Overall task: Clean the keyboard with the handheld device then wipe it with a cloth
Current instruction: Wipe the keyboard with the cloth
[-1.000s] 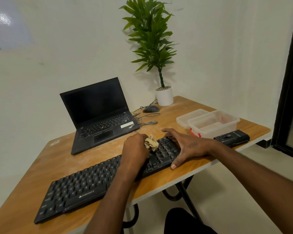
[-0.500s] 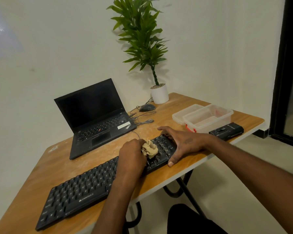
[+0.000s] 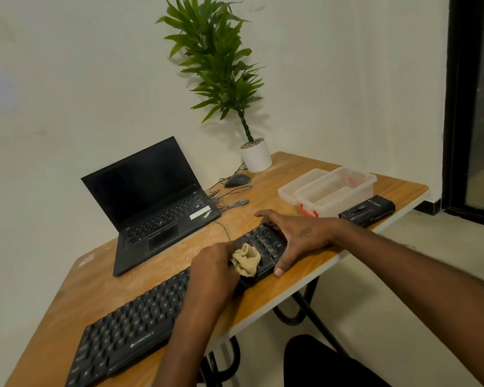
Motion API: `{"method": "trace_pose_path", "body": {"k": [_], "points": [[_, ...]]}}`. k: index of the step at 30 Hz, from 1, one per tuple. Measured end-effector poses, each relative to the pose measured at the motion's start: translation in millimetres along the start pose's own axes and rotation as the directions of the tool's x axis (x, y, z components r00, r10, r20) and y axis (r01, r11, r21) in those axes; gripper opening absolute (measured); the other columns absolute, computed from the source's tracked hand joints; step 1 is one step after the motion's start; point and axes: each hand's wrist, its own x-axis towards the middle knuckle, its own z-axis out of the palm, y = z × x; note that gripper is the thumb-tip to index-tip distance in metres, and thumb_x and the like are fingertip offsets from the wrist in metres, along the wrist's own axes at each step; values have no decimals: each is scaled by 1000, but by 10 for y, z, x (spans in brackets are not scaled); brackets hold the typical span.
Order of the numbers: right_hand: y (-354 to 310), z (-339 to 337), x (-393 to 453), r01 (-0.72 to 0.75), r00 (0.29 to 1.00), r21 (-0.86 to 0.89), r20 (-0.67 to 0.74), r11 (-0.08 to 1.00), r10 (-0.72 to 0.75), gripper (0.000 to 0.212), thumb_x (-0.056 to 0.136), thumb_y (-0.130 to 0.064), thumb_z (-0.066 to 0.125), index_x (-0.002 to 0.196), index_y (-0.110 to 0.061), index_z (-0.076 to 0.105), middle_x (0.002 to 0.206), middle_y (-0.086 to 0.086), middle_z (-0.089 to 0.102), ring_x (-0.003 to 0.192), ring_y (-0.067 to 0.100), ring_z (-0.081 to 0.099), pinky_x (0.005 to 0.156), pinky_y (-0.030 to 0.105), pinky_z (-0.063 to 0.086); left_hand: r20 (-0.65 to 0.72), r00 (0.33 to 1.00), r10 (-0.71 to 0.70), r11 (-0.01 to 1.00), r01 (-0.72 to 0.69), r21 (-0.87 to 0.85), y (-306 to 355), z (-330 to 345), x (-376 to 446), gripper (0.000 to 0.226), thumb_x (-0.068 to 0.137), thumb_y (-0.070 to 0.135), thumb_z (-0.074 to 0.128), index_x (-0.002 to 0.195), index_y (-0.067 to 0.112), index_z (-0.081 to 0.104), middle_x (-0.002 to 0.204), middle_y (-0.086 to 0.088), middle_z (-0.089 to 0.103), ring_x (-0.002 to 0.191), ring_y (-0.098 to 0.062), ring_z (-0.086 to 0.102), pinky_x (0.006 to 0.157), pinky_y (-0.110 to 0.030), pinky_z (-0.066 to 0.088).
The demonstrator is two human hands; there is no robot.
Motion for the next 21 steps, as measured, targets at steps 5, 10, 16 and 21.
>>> {"method": "trace_pose_path", "body": {"k": [5,10,16,21], "points": [[-1,8,-9,-2,1000,12,2,1000,1,128,65,-42,94,155,-46,2,164,-4,20,148,24,26,118,42,31,2,1000,-5,999,5,-53,29,-34,-170,40,92,9,67,127,28,70,116,6,73,90,-2,54,75,-14,47],[-3,8,-12,2,1000,-6,-3,1000,-2,128,64,-45,93,154,-48,2,165,-5,17,149,25,23,119,45,29,-66,998,-23,999,25,36,31,74,111,30,92,14,70,120,26,73,106,5,73,94,-12,63,79,-29,56],[-4,-3,-7,-8,1000,5,0,1000,8,128,65,-43,94,155,-47,2,164,-4,20,148,24,25,118,42,31,-153,981,-115,983,135,122,-111,181,352,33,91,8,68,122,18,71,109,-4,73,100,-21,63,81,-35,55],[-3,-6,-10,2,1000,25,1,1000,-2,130,61,-47,94,153,-50,3,164,-5,21,148,24,26,119,48,30,-83,995,-54,997,59,53,12,160,126,21,92,17,68,111,25,72,100,4,74,90,-12,62,77,-31,56]]}}
